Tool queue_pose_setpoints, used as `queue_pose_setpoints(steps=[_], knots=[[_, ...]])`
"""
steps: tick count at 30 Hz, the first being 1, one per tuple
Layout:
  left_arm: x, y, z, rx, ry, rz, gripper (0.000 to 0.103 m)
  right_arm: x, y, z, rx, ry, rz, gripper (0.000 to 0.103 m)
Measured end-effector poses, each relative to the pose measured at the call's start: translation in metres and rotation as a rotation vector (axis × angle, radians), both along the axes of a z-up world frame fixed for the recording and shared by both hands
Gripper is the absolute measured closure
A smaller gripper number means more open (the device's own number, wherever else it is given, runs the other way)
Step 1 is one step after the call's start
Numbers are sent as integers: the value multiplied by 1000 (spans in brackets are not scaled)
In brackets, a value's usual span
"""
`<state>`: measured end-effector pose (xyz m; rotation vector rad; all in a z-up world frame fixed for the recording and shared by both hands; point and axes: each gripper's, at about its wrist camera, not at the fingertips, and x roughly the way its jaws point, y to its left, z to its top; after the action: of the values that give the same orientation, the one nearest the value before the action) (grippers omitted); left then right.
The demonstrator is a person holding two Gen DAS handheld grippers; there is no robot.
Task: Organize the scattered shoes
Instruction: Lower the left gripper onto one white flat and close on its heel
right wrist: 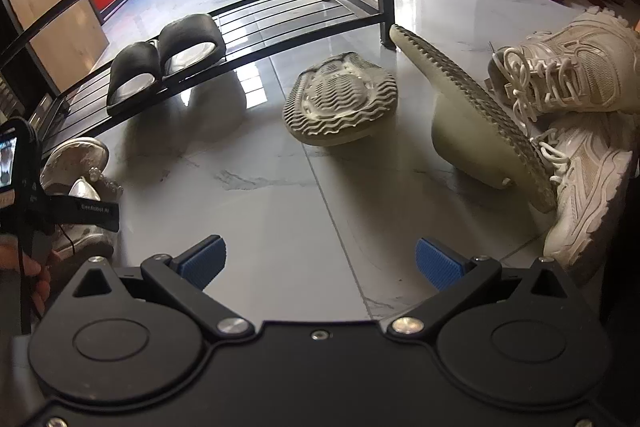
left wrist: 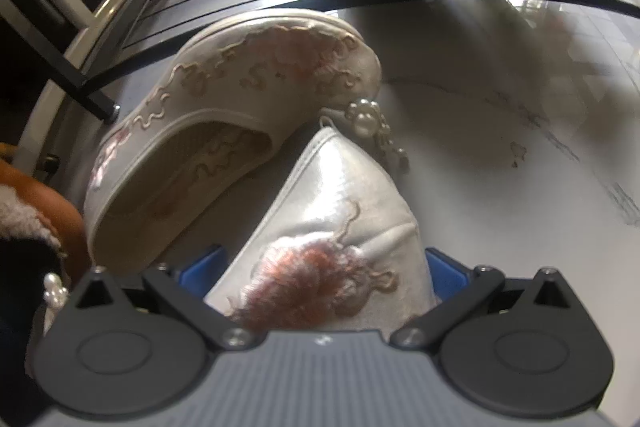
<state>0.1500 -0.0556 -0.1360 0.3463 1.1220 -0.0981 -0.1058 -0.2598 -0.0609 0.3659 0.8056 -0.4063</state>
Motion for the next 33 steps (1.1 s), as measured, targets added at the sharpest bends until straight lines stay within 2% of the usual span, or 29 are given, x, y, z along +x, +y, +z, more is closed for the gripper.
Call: queue_pose_setpoints(steps=[7, 10, 15, 20, 28, 31, 33], knots=[[1, 6, 7, -69, 35, 128, 1, 1, 1, 1, -1, 1, 1, 0], [1, 11, 7, -114, 85, 189, 1, 1, 1, 2, -1, -2, 2, 0], [-8, 9, 6, -93, 78, 190, 1, -2, 4, 5, -5, -7, 4, 0], [-22, 1, 7, -41, 72, 166, 1, -6, 5, 8, -7, -17, 1, 0], [-26, 11, 14, -99, 80, 184, 3, -12, 3, 14, -9, -31, -6, 0], [-29, 11, 16, -94, 70, 191, 8, -14, 2, 15, -4, -34, -12, 0], [-32, 11, 17, -88, 66, 193, 8, -14, 2, 16, -4, -38, -11, 0]])
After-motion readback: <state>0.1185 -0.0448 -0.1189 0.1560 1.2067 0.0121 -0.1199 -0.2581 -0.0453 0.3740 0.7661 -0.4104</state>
